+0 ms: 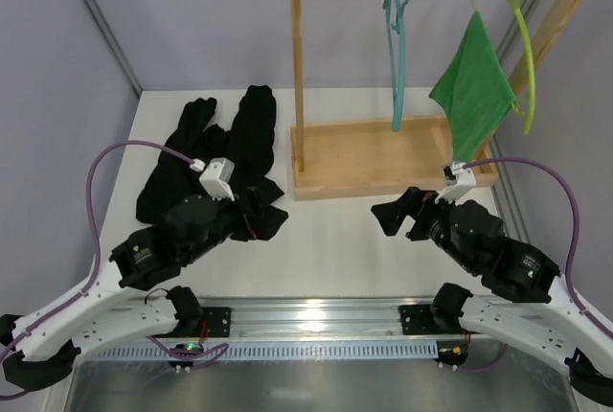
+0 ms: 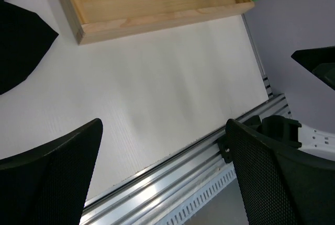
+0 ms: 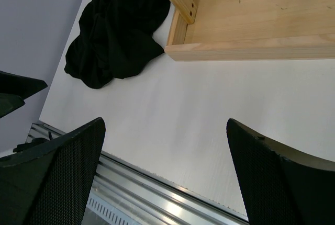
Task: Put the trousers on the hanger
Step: Move the trousers to the center of the board
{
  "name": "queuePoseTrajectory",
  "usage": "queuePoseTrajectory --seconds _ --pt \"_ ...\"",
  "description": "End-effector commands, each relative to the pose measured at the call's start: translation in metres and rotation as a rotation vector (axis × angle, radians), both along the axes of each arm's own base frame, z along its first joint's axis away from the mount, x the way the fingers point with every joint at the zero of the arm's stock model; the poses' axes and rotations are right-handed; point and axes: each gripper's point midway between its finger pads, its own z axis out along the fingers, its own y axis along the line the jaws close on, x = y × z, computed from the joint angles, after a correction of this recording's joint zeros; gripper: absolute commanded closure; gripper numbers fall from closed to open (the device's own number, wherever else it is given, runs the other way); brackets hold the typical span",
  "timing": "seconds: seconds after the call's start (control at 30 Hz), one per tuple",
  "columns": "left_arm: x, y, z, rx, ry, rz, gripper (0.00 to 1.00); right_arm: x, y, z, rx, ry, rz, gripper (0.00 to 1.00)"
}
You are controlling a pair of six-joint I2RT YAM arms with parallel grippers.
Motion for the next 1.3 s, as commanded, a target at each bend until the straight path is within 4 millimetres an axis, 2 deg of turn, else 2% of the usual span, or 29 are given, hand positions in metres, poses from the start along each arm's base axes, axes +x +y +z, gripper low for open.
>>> queuePoseTrajectory --seconds 0.0,0.1,0.17,0.2,0.27,0.3,0.33,0.37,0.4,0.43,0.47,0.5,0.53,0.63,0.67,0.73,0.77,0.83,0.87,0.9,0.93,1.0,1.03,1.07,1.1,1.13,1.2,1.27 --pt "0.013 0.01 0.027 -0.02 -0.063 0.08 0.0 0.002 0.002 0.028 0.041 -0.073 0.013 0.0" --pt "0.028 0.028 0.028 0.067 -0.072 0.2 0.0 -0.001 0.004 0.027 0.033 -0.087 0.044 0.0" --pt "0.04 0.043 0.039 0.092 -0.083 0.3 0.0 -0.003 0.004 0.023 0.03 -0.094 0.055 0.01" --pt "0.056 0.058 0.055 0.105 -0.107 0.4 0.0 -0.003 0.004 0.021 0.014 -0.106 0.071 0.0" --pt "0.073 0.073 0.072 0.123 -0.124 0.474 0.0 -0.006 0.006 0.02 0.008 -0.114 0.098 0.0" --pt "0.093 0.09 0.071 0.17 -0.115 0.547 0.0 -0.007 0.008 0.018 0.0 -0.111 0.11 0.0" --pt "0.103 0.098 0.08 0.166 -0.117 0.583 0.0 -0.007 0.009 0.015 -0.006 -0.105 0.115 0.0" --pt "0.114 0.107 0.076 0.181 -0.099 0.61 0.0 -0.007 0.009 0.014 -0.009 -0.099 0.116 0.0" --pt "0.131 0.135 0.071 0.19 -0.072 0.704 0.0 -0.008 0.012 0.011 -0.018 -0.089 0.129 0.0" --pt "0.145 0.125 0.052 0.174 0.011 0.633 0.0 -0.01 0.015 0.009 -0.021 -0.081 0.152 0.0" --pt "0.156 0.128 0.041 0.145 0.057 0.62 0.0 -0.011 0.017 0.005 -0.028 -0.073 0.16 0.0" --pt "0.17 0.15 0.027 0.102 0.127 0.658 0.0 -0.011 0.018 0.002 -0.034 -0.064 0.168 0.0" --pt "0.183 0.146 0.004 0.069 0.22 0.628 0.02 -0.012 0.02 -0.003 -0.038 -0.051 0.174 0.0" --pt "0.207 0.167 -0.039 0.108 0.32 0.676 0.03 -0.012 0.025 -0.013 -0.046 -0.034 0.188 0.0" --pt "0.219 0.169 -0.071 0.166 0.391 0.664 0.03 -0.014 0.027 -0.013 -0.044 -0.031 0.203 0.0" --pt "0.232 0.164 -0.096 0.191 0.46 0.633 0.05 -0.015 0.03 -0.013 -0.042 -0.026 0.22 0.0" --pt "0.236 0.153 -0.122 0.186 0.534 0.576 0.12 -0.016 0.032 -0.011 -0.041 -0.029 0.234 0.0" --pt "0.246 0.141 -0.143 0.15 0.567 0.527 0.14 -0.017 0.032 -0.008 -0.045 -0.036 0.24 0.0" --pt "0.248 0.134 -0.153 0.131 0.586 0.502 0.21 -0.016 0.032 -0.007 -0.048 -0.036 0.239 0.0" --pt "0.246 0.126 -0.17 0.117 0.627 0.469 0.24 -0.016 0.031 -0.008 -0.055 -0.037 0.239 0.0" --pt "0.246 0.124 -0.178 0.113 0.639 0.463 0.27 -0.016 0.031 -0.007 -0.055 -0.039 0.237 0.0" --pt "0.244 0.12 -0.184 0.104 0.652 0.443 0.56 -0.015 0.031 -0.007 -0.054 -0.037 0.235 0.0" --pt "0.241 0.119 -0.183 0.099 0.654 0.438 0.68 -0.015 0.033 -0.009 -0.052 -0.033 0.238 0.0" --pt "0.24 0.118 -0.177 0.094 0.645 0.432 0.87 -0.014 0.034 -0.01 -0.051 -0.032 0.238 0.0" --pt "0.239 0.119 -0.167 0.097 0.626 0.425 0.98 -0.014 0.036 -0.011 -0.046 -0.03 0.241 0.0" --pt "0.239 0.121 -0.137 0.092 0.573 0.433 1.0 -0.012 0.038 -0.011 -0.036 -0.032 0.237 0.0" --pt "0.238 0.122 -0.093 0.072 0.483 0.438 1.0 -0.01 0.043 -0.014 -0.037 -0.02 0.243 0.0" --pt "0.231 0.123 -0.017 0.024 0.324 0.437 1.0 -0.011 0.054 -0.01 -0.008 -0.017 0.272 0.0"
